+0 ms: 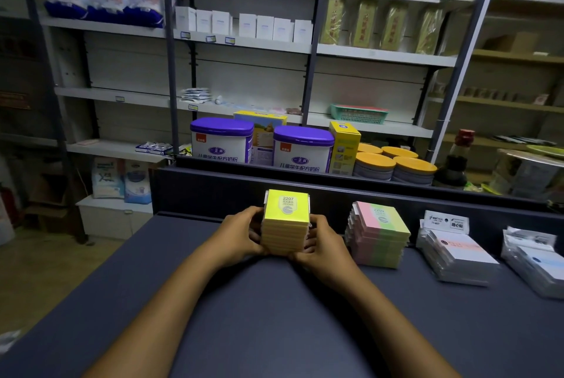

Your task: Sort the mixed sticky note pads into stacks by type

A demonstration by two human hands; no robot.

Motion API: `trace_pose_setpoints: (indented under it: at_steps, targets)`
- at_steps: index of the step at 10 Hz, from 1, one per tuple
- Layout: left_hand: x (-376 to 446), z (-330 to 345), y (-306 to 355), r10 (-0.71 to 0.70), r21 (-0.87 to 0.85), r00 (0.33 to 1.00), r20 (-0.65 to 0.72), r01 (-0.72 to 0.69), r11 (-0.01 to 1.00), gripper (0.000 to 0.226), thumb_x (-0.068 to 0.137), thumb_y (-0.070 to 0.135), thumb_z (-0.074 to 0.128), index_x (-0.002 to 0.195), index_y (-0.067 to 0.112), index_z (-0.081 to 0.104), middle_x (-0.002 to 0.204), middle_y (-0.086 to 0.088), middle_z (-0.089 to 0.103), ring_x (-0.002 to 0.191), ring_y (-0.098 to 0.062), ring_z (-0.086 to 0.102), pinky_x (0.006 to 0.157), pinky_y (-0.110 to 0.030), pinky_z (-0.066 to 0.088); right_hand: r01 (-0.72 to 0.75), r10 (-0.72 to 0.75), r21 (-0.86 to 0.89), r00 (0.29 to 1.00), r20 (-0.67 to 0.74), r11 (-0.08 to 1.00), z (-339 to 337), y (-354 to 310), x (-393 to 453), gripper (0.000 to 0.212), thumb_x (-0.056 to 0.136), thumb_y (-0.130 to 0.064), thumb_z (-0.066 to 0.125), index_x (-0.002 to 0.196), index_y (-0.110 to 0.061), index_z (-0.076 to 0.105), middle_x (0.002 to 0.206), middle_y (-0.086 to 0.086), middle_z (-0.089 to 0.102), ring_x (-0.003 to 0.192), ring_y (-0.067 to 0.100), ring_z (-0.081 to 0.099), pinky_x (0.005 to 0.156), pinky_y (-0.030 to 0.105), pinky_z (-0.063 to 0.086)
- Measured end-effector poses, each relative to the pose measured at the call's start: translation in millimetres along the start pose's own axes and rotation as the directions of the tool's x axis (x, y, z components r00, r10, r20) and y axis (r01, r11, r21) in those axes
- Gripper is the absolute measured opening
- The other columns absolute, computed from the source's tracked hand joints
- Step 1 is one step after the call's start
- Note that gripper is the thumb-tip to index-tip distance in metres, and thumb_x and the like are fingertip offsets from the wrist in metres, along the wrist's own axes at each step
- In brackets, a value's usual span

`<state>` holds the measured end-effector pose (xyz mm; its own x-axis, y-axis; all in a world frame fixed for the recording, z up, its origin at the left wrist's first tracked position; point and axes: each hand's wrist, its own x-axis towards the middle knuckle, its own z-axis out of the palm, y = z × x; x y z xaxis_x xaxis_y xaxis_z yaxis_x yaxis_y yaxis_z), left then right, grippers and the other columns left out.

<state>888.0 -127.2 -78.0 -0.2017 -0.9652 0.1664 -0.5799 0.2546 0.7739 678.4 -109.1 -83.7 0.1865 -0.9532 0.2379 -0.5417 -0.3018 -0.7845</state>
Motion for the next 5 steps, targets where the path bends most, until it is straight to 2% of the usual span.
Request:
trace_pose_setpoints:
  at_steps: [2,3,4,5]
  targets:
    - [-1,2,3,-0.018,0.000,1.000,0.005,0.018,1.000,0.084,0.068,0.004,0.084,0.141,0.020,0.045,0.105,0.000,0.070,0.084,-0.010,0.070,0.074,-0.023,0.058,-0.006,0.006,-0.012,1.000,0.003,1.000,1,-5,-2,0.073,0.077,-0.002,0.078,0.138,-0.009,0.038,0.099,-0.011,0.058,0.074,-0.004,0.063,0.063,0.009,0.049]
    - [0,1,3,-0.028,-0.022,1.000,0.000,0.028,0.999,0.088,0.069,0.000,0.083,0.144,0.018,0.041,0.108,-0.001,0.068,0.085,-0.009,0.069,0.073,-0.020,0.056,-0.024,0.024,-0.003,1.000,-0.002,1.000,3,-6,-4,0.075,0.077,-0.002,0.078,0.139,-0.009,0.037,0.100,-0.012,0.057,0.077,-0.003,0.063,0.063,0.008,0.049]
    - [-8,4,8,-0.108,-0.071,0.994,0.006,0.108,0.992,0.097,0.069,-0.003,0.083,0.149,0.013,0.032,0.121,-0.010,0.064,0.099,-0.018,0.068,0.083,-0.027,0.055,-0.075,0.075,0.020,0.997,0.009,0.997,-1,-10,-13,0.080,0.077,-0.003,0.080,0.142,-0.009,0.034,0.106,-0.009,0.059,0.087,0.000,0.065,0.072,0.012,0.054]
    - [-21,3,9,-0.163,-0.053,0.985,-0.061,0.160,0.986,0.095,0.071,0.003,0.084,0.150,0.008,0.031,0.130,-0.014,0.059,0.114,-0.025,0.061,0.097,-0.035,0.051,-0.114,0.114,-0.012,0.993,0.006,0.993,-1,-15,-29,0.088,0.078,-0.015,0.083,0.148,-0.013,0.029,0.136,0.006,0.051,0.115,0.013,0.059,0.097,0.027,0.052]
